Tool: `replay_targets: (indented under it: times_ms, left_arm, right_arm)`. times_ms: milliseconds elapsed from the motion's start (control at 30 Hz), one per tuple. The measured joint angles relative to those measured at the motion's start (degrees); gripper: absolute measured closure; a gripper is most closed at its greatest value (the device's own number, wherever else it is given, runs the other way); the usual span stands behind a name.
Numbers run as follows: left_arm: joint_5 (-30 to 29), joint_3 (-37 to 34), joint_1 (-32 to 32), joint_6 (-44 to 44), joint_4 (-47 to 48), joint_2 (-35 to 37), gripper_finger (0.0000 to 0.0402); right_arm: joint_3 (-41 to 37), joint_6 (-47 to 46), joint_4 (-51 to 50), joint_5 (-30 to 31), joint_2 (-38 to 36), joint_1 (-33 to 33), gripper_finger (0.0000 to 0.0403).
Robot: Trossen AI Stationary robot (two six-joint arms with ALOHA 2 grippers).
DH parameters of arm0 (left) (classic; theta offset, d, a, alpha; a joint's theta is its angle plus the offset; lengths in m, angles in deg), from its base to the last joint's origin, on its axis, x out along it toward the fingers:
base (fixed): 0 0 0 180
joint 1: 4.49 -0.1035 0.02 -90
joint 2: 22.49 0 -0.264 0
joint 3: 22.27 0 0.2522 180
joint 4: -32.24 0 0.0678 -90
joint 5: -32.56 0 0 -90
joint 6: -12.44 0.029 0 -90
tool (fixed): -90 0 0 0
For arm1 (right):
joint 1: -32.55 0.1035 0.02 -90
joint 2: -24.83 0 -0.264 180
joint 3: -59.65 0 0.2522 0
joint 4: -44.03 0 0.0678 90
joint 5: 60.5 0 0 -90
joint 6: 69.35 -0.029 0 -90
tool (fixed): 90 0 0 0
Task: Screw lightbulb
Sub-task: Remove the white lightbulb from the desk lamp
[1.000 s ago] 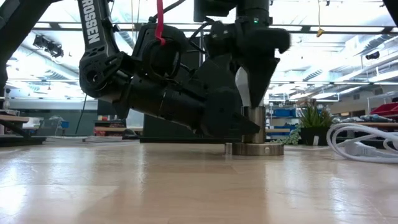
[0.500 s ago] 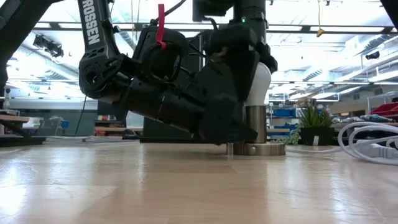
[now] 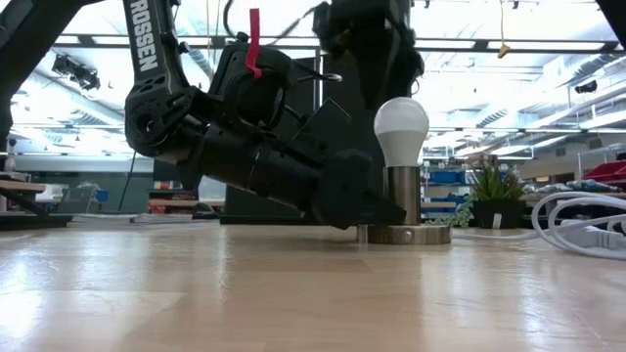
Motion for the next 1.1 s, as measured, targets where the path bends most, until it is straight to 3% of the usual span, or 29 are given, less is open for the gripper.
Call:
replay_targets:
  times_ms: [200, 467, 667, 867, 1100]
  left_arm:
    - [0.22, 0.07, 0.0, 0.06, 0.82, 0.0, 0.0136]
    - [2.28, -2.69, 0.0, 0.2, 1.08, 2.99, 0.0125]
    - [2.29, -2.75, 0.0, 0.29, -0.45, 3.1, 0.0132]
    - [2.29, -2.75, 0.0, 1.23, 1.68, 3.1, 0.0133]
    - [2.53, -2.68, 1.15, -4.72, 4.69, 3.35, 0.0133]
  right_arm:
    - [4.88, -3.31, -5.51, 6.53, -1.53, 5.51, 0.0049]
    - [-1.31, -18.54, -4.22, 24.95, -6.47, 19.72, 0.0056]
    - [-11.93, -33.47, -3.33, 41.61, -7.67, 29.23, 0.0056]
    - [-27.62, -43.26, 5.31, 46.89, -7.65, 34.84, 0.0057]
    - [-40.39, -60.46, 6.91, 51.14, -9.35, 41.68, 0.0057]
